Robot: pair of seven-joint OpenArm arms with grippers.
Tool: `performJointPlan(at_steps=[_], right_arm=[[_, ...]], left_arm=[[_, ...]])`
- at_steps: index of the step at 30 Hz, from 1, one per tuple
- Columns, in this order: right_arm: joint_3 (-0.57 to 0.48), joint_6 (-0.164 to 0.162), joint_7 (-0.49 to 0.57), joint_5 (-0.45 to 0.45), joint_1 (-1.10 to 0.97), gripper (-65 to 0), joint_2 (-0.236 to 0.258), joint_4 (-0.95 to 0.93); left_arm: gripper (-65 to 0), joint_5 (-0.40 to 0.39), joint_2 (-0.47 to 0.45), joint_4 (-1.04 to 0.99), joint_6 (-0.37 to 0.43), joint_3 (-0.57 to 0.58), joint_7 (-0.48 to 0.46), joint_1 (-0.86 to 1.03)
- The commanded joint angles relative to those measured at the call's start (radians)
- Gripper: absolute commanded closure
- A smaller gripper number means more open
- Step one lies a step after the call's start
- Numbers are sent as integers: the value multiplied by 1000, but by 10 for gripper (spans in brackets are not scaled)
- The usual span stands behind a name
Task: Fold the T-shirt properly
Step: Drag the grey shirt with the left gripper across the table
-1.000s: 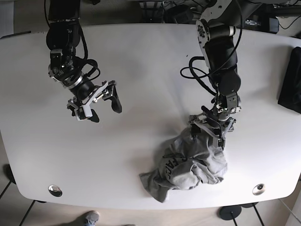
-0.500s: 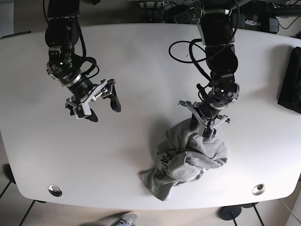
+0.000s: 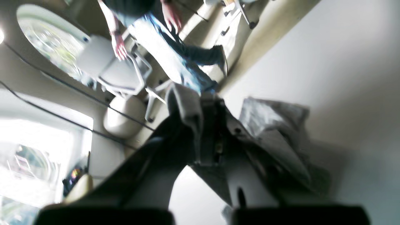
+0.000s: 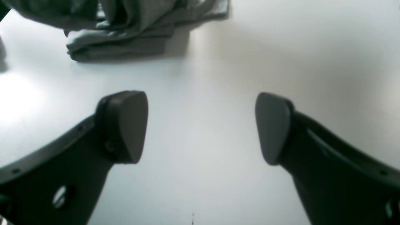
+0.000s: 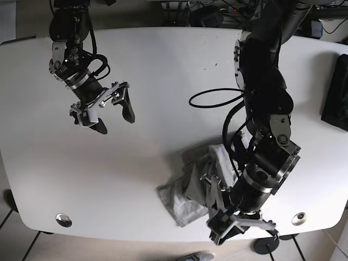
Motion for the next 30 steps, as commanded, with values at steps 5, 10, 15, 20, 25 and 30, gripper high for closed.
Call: performJointPlan(at_steps=[5, 10, 15, 20, 25, 30], right_arm=[[4, 3, 26, 15, -26, -515, 9, 41], [6, 3, 28, 15, -46, -515, 7, 43], [4, 3, 28, 15, -48, -515, 7, 43], [4, 3, 28, 15, -46, -515, 7, 41], [1, 3, 28, 15, -39, -515, -8, 33], [-3, 11, 28, 5, -14, -515, -32, -19]], left_arm=[[0, -6, 73, -41, 8, 69, -25, -281], [0, -8, 151, -130, 8, 69, 28, -459], [0, -19, 151, -174, 55, 168, 27, -566], [0, -143, 151, -174, 138, 178, 28, -638], [0, -152, 131, -182, 149, 63, 28, -620], [0, -155, -4, -174, 149, 52, 25, -521]])
